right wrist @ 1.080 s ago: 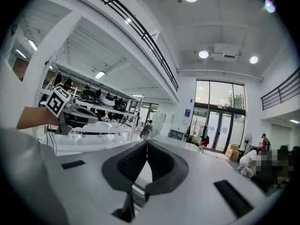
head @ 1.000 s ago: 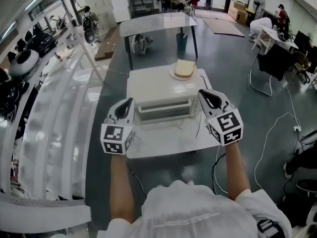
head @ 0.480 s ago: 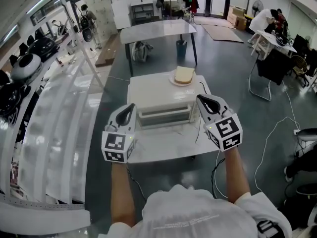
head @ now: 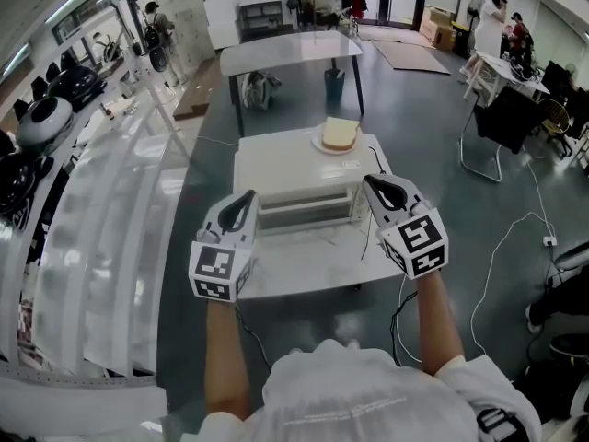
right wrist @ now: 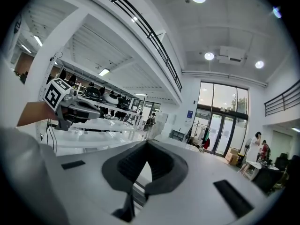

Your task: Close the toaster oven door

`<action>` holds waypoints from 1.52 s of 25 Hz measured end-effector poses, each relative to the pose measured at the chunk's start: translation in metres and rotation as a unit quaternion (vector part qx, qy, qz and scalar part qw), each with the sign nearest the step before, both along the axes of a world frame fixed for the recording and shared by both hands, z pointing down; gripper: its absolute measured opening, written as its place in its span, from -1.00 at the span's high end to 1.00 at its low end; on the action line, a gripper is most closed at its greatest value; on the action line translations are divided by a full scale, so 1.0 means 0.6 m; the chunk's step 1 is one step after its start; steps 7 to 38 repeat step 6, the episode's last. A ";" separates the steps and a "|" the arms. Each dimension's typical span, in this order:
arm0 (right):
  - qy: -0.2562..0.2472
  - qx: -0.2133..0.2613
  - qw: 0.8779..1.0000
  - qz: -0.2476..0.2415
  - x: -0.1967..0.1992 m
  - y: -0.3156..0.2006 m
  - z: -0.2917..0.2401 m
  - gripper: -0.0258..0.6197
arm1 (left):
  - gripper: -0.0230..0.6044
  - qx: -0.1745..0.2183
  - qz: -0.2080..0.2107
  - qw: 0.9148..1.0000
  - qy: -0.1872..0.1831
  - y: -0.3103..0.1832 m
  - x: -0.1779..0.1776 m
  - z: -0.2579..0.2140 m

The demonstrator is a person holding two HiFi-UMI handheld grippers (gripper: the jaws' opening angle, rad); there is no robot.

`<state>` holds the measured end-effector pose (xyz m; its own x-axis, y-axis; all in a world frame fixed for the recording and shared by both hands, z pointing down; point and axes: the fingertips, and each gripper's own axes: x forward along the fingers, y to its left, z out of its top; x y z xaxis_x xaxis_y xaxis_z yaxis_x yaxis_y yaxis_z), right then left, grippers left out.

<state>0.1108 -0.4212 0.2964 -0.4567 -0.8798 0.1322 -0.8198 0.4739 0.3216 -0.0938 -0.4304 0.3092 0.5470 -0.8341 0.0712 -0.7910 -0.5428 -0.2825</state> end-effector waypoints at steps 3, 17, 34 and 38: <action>0.003 -0.004 1.000 0.001 0.001 -0.004 0.010 0.87 | 0.86 -0.008 0.000 1.000 -0.002 -0.004 -0.001 0.013; 0.008 -0.008 1.000 0.001 0.000 -0.011 0.018 0.87 | 0.86 -0.010 0.000 1.000 -0.003 -0.009 -0.002 0.019; 0.008 -0.008 1.000 0.001 0.000 -0.011 0.018 0.87 | 0.86 -0.010 0.000 1.000 -0.003 -0.009 -0.002 0.019; 0.008 -0.008 1.000 0.001 0.000 -0.011 0.018 0.87 | 0.86 -0.010 0.000 1.000 -0.003 -0.009 -0.002 0.019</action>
